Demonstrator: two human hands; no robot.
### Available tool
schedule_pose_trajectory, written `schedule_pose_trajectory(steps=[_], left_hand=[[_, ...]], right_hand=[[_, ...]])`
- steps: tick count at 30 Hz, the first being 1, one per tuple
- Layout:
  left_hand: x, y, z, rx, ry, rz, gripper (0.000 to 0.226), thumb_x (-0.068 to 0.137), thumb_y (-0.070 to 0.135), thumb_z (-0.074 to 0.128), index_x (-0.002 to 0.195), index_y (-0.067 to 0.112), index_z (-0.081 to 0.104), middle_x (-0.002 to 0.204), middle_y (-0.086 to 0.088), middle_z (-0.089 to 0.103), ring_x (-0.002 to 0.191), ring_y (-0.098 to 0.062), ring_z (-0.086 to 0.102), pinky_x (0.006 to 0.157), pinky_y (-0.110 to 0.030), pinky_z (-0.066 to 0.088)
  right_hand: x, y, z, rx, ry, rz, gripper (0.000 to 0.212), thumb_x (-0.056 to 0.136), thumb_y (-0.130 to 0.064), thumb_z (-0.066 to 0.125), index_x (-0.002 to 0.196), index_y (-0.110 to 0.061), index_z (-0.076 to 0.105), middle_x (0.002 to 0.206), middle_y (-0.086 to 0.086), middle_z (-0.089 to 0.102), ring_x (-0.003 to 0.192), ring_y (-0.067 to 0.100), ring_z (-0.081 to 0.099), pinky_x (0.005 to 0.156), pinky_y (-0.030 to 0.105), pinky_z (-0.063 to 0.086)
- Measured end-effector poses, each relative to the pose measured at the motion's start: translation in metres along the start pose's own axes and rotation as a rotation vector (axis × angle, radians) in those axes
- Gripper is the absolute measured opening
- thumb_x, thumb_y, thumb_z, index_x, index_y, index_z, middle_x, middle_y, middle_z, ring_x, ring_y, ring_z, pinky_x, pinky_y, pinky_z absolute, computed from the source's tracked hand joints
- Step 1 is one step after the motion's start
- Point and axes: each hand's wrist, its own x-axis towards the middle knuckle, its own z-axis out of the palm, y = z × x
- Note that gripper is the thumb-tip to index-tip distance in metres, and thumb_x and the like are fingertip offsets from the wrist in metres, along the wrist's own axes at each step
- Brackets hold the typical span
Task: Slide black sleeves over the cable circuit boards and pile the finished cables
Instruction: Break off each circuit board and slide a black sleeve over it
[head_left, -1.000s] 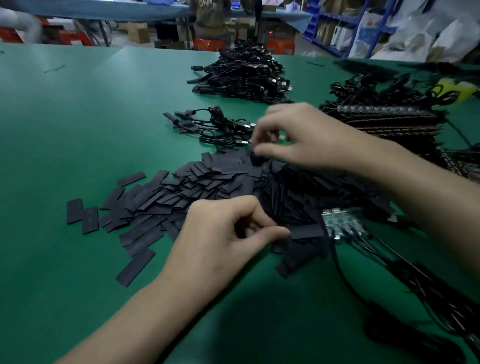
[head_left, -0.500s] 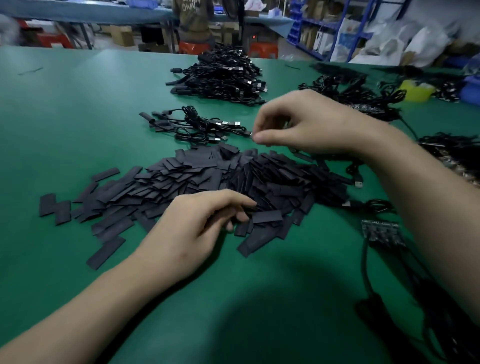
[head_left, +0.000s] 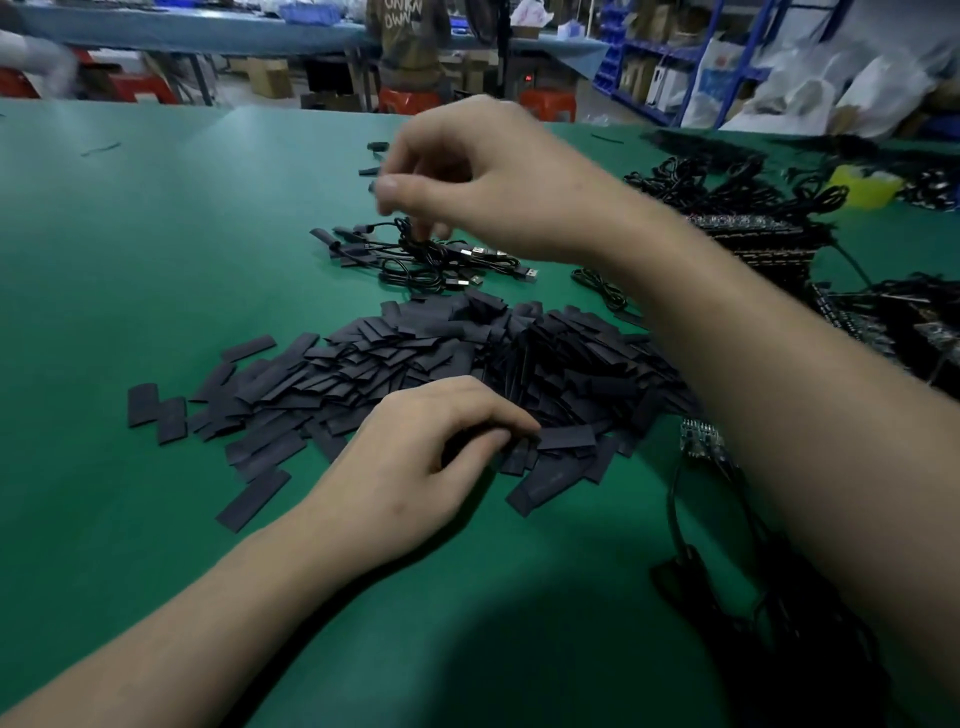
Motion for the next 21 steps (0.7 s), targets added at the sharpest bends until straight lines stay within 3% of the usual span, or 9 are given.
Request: schedule_pose_trajectory(steps=[3,6,10,14,18,21], left_hand=[[-0.001,0.000,0.000,-0.007,0.000,-0.011,0.022,0.097,0.011,0.066,0.106,0.029,0.076,0.100,0.019,0.068,0.097,0.001,0.064,0.085,-0.017,0.046],[-0.001,0.000,0.000,-0.013,0.001,-0.014,0.022,0.096,0.011,0.066,0.105,0.029,0.076,0.098,0.019,0.067,0.096,0.000,0.064,0.084,-0.017,0.046],[0.000,0.001,0.001,-0.018,0.001,-0.023,0.022,0.096,0.012,0.067,0.104,0.030,0.076,0.098,0.018,0.067,0.096,-0.001,0.064,0.085,-0.018,0.047],[0.000,0.003,0.001,-0.004,-0.006,-0.015,0.022,0.096,0.012,0.067,0.104,0.031,0.076,0.097,0.018,0.067,0.095,-0.002,0.064,0.085,-0.020,0.048],[-0.001,0.004,0.001,0.008,-0.001,-0.016,0.022,0.095,0.012,0.068,0.103,0.031,0.076,0.096,0.019,0.067,0.093,0.001,0.063,0.083,-0.019,0.047],[-0.001,0.004,0.001,0.004,-0.006,-0.023,0.023,0.095,0.011,0.068,0.103,0.031,0.077,0.095,0.020,0.066,0.090,0.003,0.062,0.079,-0.013,0.042]], right_hand=[[-0.021,0.019,-0.028,-0.187,-0.187,0.110,0.024,0.099,-0.042,0.057,0.092,-0.022,0.068,0.078,-0.009,0.069,0.065,-0.007,0.063,0.061,0.009,0.049],[-0.058,0.039,-0.047,-0.370,-0.387,0.275,0.028,0.090,-0.052,0.058,0.082,-0.027,0.069,0.071,-0.010,0.069,0.058,-0.007,0.061,0.055,0.015,0.048],[-0.112,0.053,-0.057,-0.509,-0.639,0.532,0.025,0.083,-0.059,0.068,0.082,-0.034,0.071,0.075,-0.016,0.072,0.067,-0.004,0.065,0.067,0.022,0.055],[-0.140,0.051,-0.053,-0.599,-0.702,0.631,0.033,0.075,-0.064,0.077,0.090,-0.035,0.074,0.079,-0.019,0.070,0.075,-0.003,0.065,0.072,0.024,0.057],[-0.146,0.051,-0.040,-0.719,-0.727,0.666,0.051,0.076,-0.063,0.078,0.106,-0.021,0.074,0.095,-0.004,0.073,0.088,0.018,0.069,0.080,0.039,0.060],[-0.146,0.050,-0.036,-0.714,-0.697,0.664,0.047,0.078,-0.059,0.079,0.102,-0.019,0.074,0.092,-0.002,0.073,0.085,0.019,0.069,0.079,0.040,0.060]])
